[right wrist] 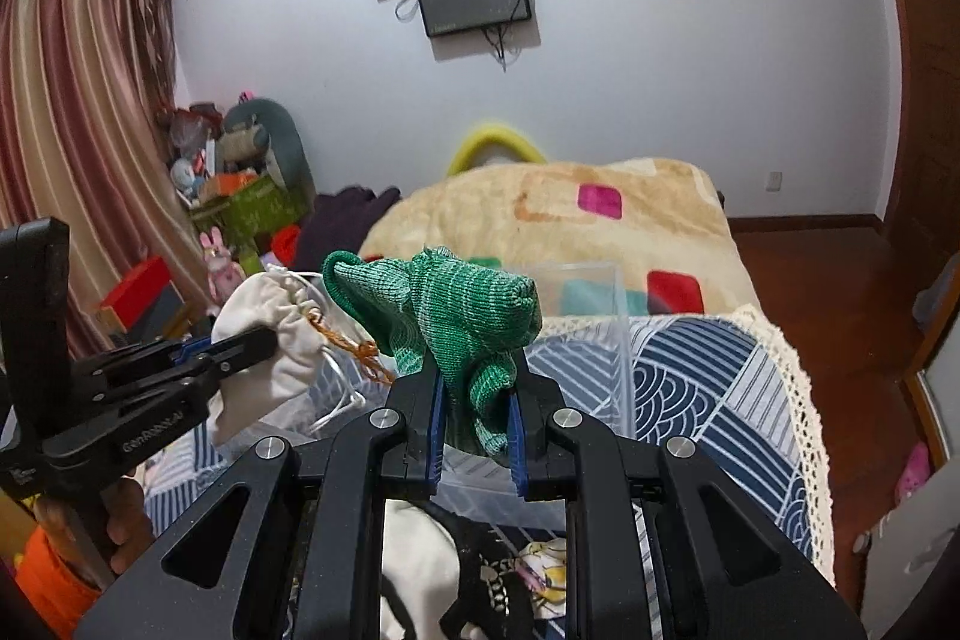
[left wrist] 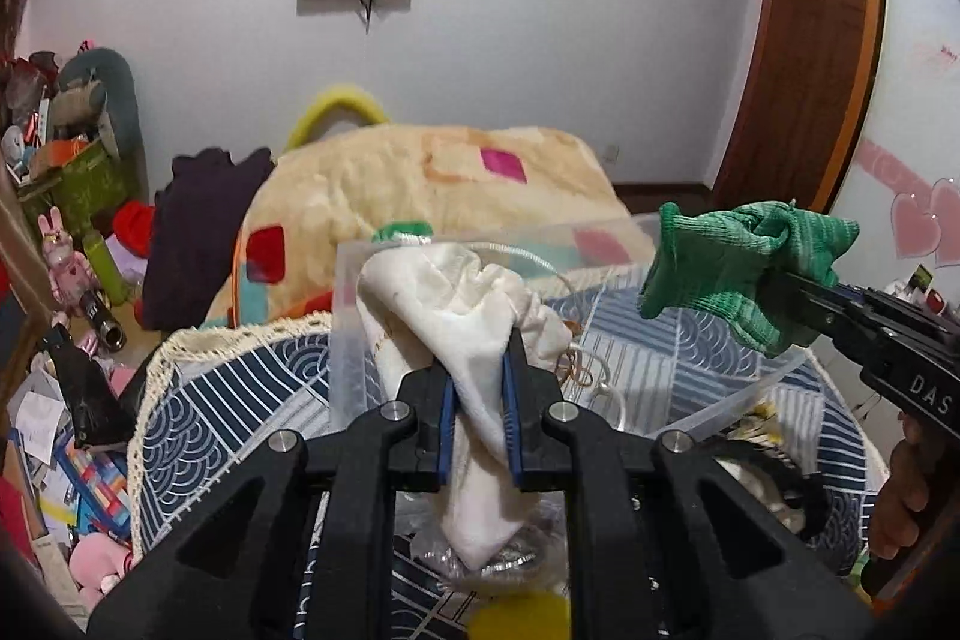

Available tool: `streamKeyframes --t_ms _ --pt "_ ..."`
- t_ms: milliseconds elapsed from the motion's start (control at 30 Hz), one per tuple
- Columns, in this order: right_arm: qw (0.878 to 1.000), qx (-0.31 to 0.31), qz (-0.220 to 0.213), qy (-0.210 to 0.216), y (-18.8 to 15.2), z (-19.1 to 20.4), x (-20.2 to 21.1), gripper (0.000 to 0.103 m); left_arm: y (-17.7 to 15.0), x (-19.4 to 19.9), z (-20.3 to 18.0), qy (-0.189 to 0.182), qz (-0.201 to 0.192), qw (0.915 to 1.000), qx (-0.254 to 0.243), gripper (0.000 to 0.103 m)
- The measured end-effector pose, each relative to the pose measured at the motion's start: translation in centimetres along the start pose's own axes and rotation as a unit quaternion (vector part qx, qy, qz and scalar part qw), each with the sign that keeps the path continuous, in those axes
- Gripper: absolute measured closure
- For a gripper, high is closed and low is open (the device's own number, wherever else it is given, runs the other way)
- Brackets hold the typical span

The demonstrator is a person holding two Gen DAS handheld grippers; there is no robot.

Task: Organize soft objects
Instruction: 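Carry the pouch and dinosaur over the clear box and open both tools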

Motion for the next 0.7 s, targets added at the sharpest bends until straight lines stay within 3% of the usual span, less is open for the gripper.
streamKeyframes --t_ms 433,567,633,700 --pt "0.998 0.007 0.065 -0.018 -1.9 -0.7 -2.8 0.084 -1.2 -2.8 -0.4 -0.010 0.036 0.9991 -0.017 0.086" --pt "0.998 0.017 0.059 -0.024 -1.9 -0.5 -1.7 0.061 -1.2 -2.6 -0.5 -0.016 0.040 0.9989 -0.015 0.082" --pt "0.998 0.022 0.047 -0.030 -1.5 -0.5 -1.3 0.055 -1.1 -2.1 -0.8 -0.028 0.037 0.9988 -0.018 0.080" --pt "0.999 0.025 0.035 -0.030 -1.1 -0.4 -0.6 0.053 -0.9 -1.4 -1.3 -0.031 0.029 0.9988 -0.025 0.070"
Point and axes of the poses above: each gripper's, at about its wrist camera, not at the fingertips, and x roughly against the way its jaws point, z to its left, y to its top, the point moved 5 cm from there along -x, roughly the way its jaws point, and after that the axes turned 1 degree about -y, right-handed, at the moved point
